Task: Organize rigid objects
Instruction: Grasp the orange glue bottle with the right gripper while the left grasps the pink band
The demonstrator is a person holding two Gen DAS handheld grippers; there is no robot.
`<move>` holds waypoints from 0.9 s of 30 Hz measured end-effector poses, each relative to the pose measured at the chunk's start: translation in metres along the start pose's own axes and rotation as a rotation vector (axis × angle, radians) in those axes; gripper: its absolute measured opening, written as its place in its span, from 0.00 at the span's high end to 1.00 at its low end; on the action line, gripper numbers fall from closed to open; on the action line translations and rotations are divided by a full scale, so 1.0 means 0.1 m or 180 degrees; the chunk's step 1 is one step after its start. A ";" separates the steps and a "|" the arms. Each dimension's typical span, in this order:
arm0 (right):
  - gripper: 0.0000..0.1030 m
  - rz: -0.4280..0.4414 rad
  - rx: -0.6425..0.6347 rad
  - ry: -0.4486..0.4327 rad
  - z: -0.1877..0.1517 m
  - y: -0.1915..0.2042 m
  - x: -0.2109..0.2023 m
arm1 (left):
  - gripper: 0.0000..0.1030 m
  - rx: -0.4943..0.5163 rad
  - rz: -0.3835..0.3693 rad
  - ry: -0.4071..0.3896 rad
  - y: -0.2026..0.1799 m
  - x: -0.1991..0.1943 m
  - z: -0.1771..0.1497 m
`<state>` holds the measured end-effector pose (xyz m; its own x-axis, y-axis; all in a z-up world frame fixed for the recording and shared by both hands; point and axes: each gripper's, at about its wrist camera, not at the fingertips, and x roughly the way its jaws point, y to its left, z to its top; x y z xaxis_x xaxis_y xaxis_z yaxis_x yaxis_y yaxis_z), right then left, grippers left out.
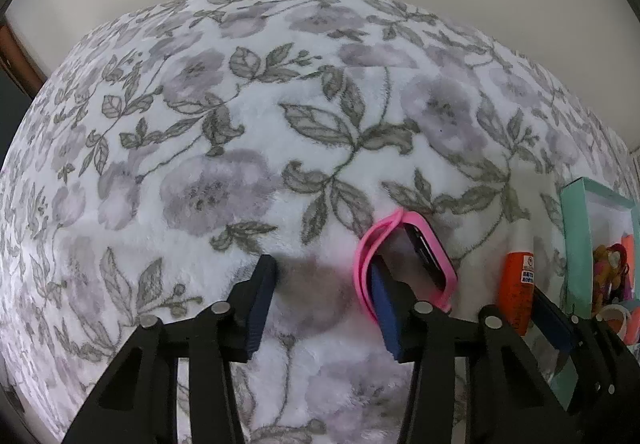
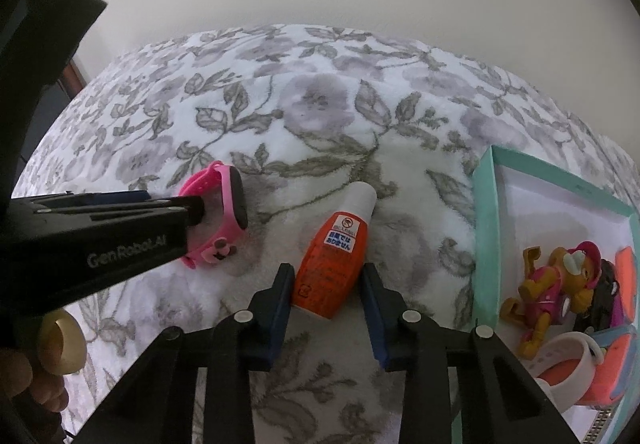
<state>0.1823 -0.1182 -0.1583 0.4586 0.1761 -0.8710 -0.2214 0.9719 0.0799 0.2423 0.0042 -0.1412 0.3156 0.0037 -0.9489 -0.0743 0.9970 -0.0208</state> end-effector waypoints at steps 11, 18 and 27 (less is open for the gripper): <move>0.67 0.0015 0.0015 0.0020 0.00 -0.01 -0.01 | 0.85 -0.0302 -0.0133 -0.0026 0.30 -0.03 0.06; 0.68 0.0008 0.0035 0.0035 -0.01 -0.02 -0.02 | 0.87 -0.0444 -0.0228 -0.0048 0.37 0.01 -0.02; 0.68 0.0014 0.0044 0.0046 0.00 -0.03 -0.03 | 0.91 -0.0546 -0.0260 -0.0099 0.45 -0.09 -0.05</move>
<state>0.1815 -0.1215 -0.1557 0.4452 0.1781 -0.8775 -0.2114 0.9732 0.0903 0.2315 0.0489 -0.1353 0.3562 -0.0718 -0.9317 -0.2066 0.9663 -0.1534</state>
